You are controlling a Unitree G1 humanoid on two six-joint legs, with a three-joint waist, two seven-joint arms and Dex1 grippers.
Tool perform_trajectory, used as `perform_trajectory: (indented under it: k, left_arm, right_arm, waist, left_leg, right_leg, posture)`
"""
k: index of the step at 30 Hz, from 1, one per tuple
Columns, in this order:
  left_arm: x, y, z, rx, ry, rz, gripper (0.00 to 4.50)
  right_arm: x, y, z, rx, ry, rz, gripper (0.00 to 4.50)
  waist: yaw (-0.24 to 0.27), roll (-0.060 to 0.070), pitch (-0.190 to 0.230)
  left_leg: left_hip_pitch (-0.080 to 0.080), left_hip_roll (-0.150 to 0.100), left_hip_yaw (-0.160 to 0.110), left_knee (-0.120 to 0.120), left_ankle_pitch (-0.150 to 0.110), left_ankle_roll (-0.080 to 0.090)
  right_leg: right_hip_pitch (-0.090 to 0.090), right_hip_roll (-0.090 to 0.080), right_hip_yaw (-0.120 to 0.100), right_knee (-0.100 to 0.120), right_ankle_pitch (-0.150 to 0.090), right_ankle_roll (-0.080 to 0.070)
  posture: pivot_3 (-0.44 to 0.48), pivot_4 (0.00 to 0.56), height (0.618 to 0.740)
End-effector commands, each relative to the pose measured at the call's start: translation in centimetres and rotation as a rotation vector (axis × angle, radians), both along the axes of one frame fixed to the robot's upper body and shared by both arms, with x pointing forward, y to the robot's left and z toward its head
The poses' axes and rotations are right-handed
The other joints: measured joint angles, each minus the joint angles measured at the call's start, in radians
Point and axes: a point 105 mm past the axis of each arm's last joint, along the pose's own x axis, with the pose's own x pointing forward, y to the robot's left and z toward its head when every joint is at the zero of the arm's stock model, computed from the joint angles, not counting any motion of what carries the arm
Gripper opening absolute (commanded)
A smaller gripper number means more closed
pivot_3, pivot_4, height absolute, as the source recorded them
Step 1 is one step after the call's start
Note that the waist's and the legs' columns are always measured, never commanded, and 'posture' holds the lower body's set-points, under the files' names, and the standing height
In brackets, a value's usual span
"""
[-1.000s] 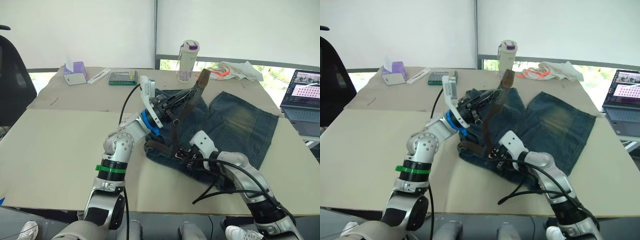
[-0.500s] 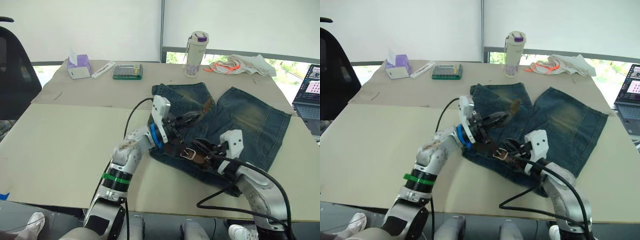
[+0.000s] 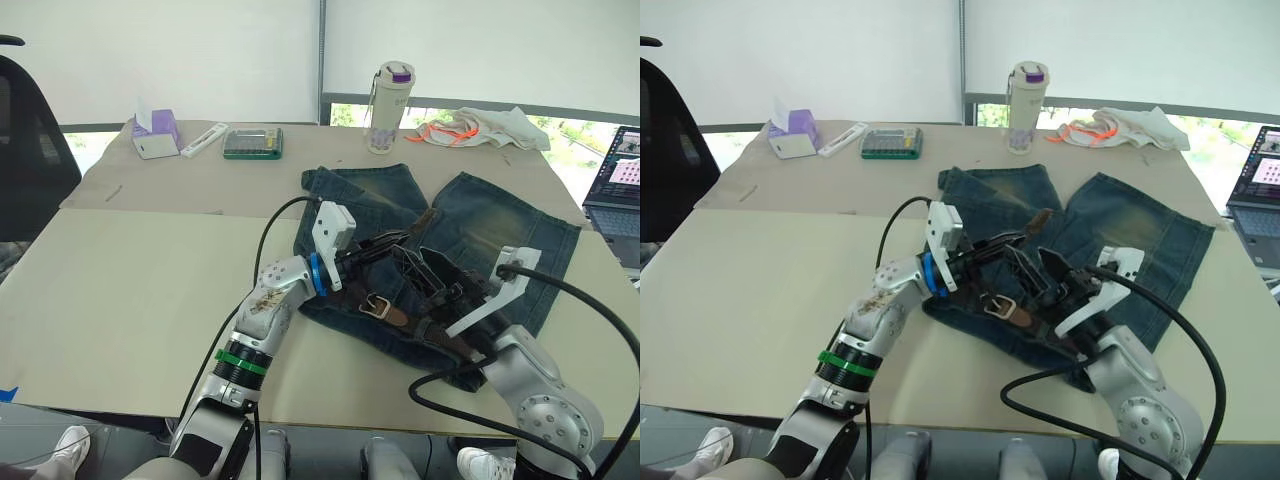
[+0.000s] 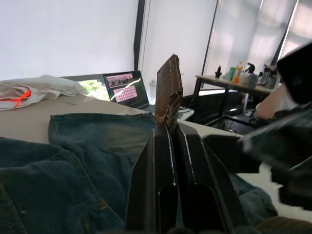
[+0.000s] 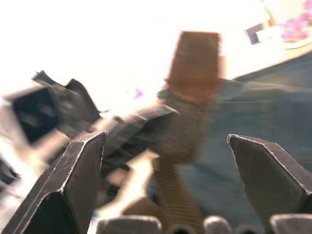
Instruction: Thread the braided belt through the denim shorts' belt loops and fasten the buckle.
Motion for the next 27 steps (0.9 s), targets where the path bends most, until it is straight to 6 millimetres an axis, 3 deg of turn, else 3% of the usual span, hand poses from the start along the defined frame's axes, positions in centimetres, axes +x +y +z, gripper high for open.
perform_trajectory:
  k: [1,7,11,14,22,25,27]
  left_arm:
    - [-0.7,-0.9,0.2,0.034,-0.131,0.026,0.00]
    - [-1.0,-1.1,-0.2,0.056,-0.224,0.054,0.00]
    - [-1.1,-0.9,-0.6,0.067,-0.292,0.077,0.00]
    - [-1.1,-0.9,-0.8,0.077,-0.315,0.077,0.00]
    - [-1.3,-0.7,-0.9,0.030,-0.258,0.035,0.00]
    - [-1.6,-0.4,-0.7,0.003,-0.214,-0.016,0.99]
    - [-2.1,-0.2,-0.7,-0.014,-0.175,-0.072,1.63]
  right_arm:
    - [-0.1,-0.3,1.8,0.067,-0.030,-0.033,4.47]
    - [0.5,-0.6,1.3,0.110,0.029,-0.067,4.47]
    - [1.6,-2.0,0.9,0.208,0.096,-0.166,4.47]
    - [1.7,-2.1,0.9,0.239,0.110,-0.171,3.66]
    - [1.9,-2.2,0.3,0.216,0.150,-0.192,0.94]
    - [1.9,-2.1,0.1,0.208,0.161,-0.193,0.00]
    - [1.8,-2.1,0.0,0.202,0.166,-0.190,0.00]
  waist:
    - [0.001,0.000,0.000]
    - [0.000,0.000,0.000]
    - [-0.002,0.000,0.000]
    - [-0.001,0.001,0.000]
    - [-0.003,0.001,0.000]
    - [-0.004,0.001,0.000]
    - [-0.005,0.001,0.000]
  left_leg:
    - [0.000,0.000,0.000,0.000,0.000,0.000]
    - [0.000,0.000,0.000,0.000,0.000,0.000]
    - [0.001,0.000,0.000,0.000,0.000,0.001]
    - [0.000,0.000,0.000,0.000,0.000,0.001]
    - [0.001,0.000,0.000,0.000,0.000,0.001]
    - [0.001,0.000,0.000,0.000,0.001,0.001]
    - [0.001,0.000,0.000,0.000,0.001,0.001]
  right_leg:
    - [0.000,0.000,0.000,0.000,0.000,0.000]
    - [0.000,0.000,0.000,0.001,0.000,0.000]
    - [0.000,0.000,0.000,0.002,0.000,0.000]
    - [0.000,0.000,0.000,0.002,0.000,0.000]
    - [0.000,0.000,0.000,0.003,0.000,0.000]
    - [0.000,0.000,0.000,0.003,0.000,0.000]
    - [0.000,0.000,0.000,0.003,0.000,0.000]
  posture:
    - [0.000,0.150,0.740]
    - [0.000,0.150,0.740]
    - [0.000,0.150,0.740]
    - [0.000,0.150,0.740]
    - [0.000,0.150,0.740]
    - [0.000,0.150,0.740]
    - [0.000,0.150,0.740]
